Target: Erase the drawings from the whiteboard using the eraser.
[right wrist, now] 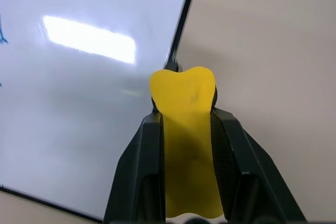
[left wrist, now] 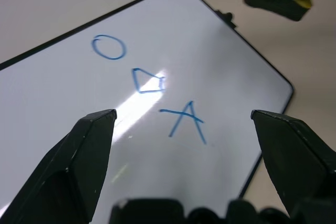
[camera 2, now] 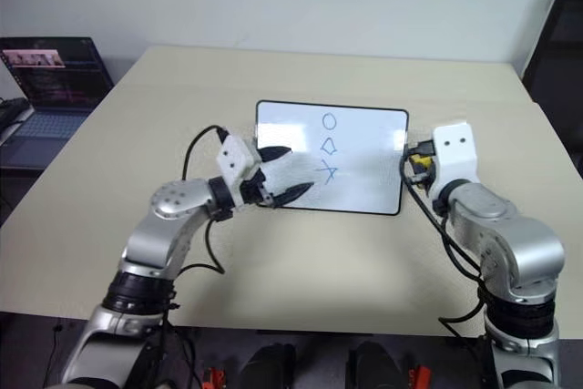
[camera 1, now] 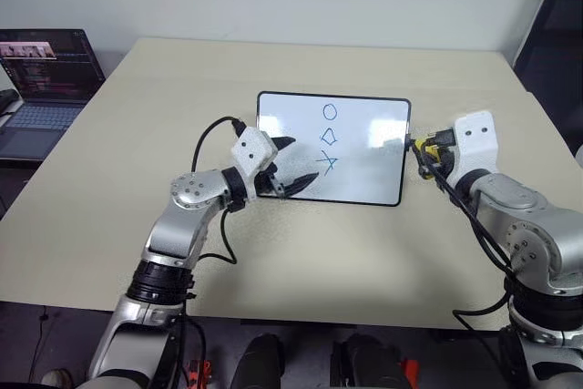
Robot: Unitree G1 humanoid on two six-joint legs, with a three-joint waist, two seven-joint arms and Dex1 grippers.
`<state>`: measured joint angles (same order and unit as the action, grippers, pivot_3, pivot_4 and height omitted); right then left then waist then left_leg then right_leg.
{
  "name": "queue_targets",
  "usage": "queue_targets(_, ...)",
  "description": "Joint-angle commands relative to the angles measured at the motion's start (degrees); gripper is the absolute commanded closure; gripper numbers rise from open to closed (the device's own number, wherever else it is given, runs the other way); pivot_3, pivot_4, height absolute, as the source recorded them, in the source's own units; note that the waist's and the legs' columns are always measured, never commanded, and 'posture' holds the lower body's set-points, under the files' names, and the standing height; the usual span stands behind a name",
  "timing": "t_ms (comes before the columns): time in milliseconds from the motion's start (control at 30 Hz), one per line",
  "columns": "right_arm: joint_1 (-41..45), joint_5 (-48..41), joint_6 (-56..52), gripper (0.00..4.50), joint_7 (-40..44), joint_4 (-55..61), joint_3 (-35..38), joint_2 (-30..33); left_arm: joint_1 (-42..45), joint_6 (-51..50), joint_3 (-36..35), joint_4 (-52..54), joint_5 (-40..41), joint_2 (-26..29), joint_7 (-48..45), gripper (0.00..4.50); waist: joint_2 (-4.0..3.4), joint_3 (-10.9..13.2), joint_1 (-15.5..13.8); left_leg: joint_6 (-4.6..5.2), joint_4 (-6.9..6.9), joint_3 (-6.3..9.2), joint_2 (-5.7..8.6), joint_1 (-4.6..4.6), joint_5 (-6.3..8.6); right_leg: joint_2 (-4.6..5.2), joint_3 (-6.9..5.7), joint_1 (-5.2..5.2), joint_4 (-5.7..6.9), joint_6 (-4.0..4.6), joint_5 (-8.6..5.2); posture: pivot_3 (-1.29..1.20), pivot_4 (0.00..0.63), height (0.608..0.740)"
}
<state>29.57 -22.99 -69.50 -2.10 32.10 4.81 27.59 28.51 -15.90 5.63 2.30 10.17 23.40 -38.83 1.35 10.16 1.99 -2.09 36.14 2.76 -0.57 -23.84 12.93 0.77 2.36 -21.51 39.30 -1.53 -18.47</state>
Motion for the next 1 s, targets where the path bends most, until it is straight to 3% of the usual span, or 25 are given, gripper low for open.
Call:
queue_targets(33, 5.06, 4.89, 9.41, 3.64, 2.01, -2.97, -4.83, -0.08, -3.59, -0.88, 0.11, 5.79, -3.70, -2.74, 7.96, 0.00, -0.01, 0.00, 0.32, 0.00, 0.00, -0.03, -0.01, 0.03, 0.00, 0.02, 0.03, -0.01, 0.01, 0.00, 0.00, 0.00, 0.150, 0.740)
queue_targets(367, 13.15, 11.60, 22.89, 3.64, 6.55, -17.78, -9.78, -5.88, -9.53, -0.63, 0.55, 8.50, -9.25, -5.55, 16.53, 0.00, 0.00, -0.01, -0.17, -0.01, 0.16, -0.01, 0.04, 0.04, -0.01, 0.24, 0.00, 0.00, 0.21, 0.01, 0.01, 0.00, 0.150, 0.740)
queue_targets(633, 20.56, 13.53, 25.20, 3.64, 7.94, -26.74, -11.73, -14.74, -8.93, -0.31, -1.07, 7.60, -9.68, -4.40, 17.65, 0.00, -0.01, -0.01, -0.14, -0.02, 0.23, 0.00, 0.00, 0.06, -0.01, 0.22, -0.01, -0.09, 0.48, 0.01, 0.01, 0.00, 0.150, 0.740)
queue_targets(1000, 21.49, 18.73, 23.90, 3.64, 12.65, -28.96, -16.03, -13.33, -6.38, 0.03, -1.14, 6.51, -10.29, -4.69, 18.01, 0.00, -0.01, -0.01, -0.25, -0.02, 0.46, 0.04, 0.02, 0.04, -0.01, 0.25, -0.05, -0.08, 0.62, 0.01, 0.01, 0.00, 0.150, 0.740)
